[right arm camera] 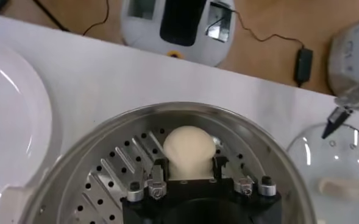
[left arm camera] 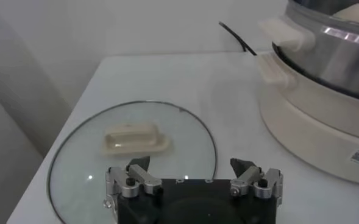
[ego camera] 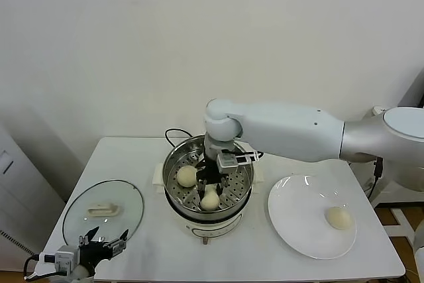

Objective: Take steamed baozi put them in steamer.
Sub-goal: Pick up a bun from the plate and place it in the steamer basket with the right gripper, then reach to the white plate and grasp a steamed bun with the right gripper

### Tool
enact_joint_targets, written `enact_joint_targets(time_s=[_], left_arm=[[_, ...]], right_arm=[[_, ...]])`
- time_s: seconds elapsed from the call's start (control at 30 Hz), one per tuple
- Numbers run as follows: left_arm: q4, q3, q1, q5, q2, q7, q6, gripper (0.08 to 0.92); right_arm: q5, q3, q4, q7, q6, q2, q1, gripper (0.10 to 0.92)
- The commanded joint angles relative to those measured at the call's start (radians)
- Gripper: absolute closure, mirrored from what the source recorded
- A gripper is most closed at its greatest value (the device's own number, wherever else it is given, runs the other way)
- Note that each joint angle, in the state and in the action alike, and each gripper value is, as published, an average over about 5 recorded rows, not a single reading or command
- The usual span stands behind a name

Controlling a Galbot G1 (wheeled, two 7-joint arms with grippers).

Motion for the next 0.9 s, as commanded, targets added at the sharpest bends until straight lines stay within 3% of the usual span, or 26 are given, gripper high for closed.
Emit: enact_joint_targets(time_s=[0.03, 0.23, 0.43, 0.73, 0.9], left_arm=[[0.002, 0.000, -0.001, 0.000, 0.000, 0.001, 0.000, 0.177], [0.001, -0.002, 0.001, 0.000, -0.002, 0.000, 0.000, 0.177], [0.000, -0.008, 0.002, -0.001, 0.001, 0.000, 0.000, 0.177], [-0.014, -0.014, 0.006, -0.002, 0.004, 0.000, 0.003, 0.177], [-0.018, -0.018, 0.011, -0.002, 0.004, 0.000, 0.003, 0.177]], right_arm=[[-0.097, 0.028, 0.009, 0.011, 0.019, 0.004, -0.043, 0.540], [-0.042, 0.046, 0.006, 0.002, -0.023, -0.020, -0.005, 0.376], [0.152, 0.044, -0.032, -0.030, -0.188, -0.117, 0.088, 0.226], [0.357, -0.062, -0.133, -0.116, -0.455, -0.331, 0.229, 0.203], [0.374, -0.115, -0.195, -0.157, -0.517, -0.438, 0.250, 0.203]])
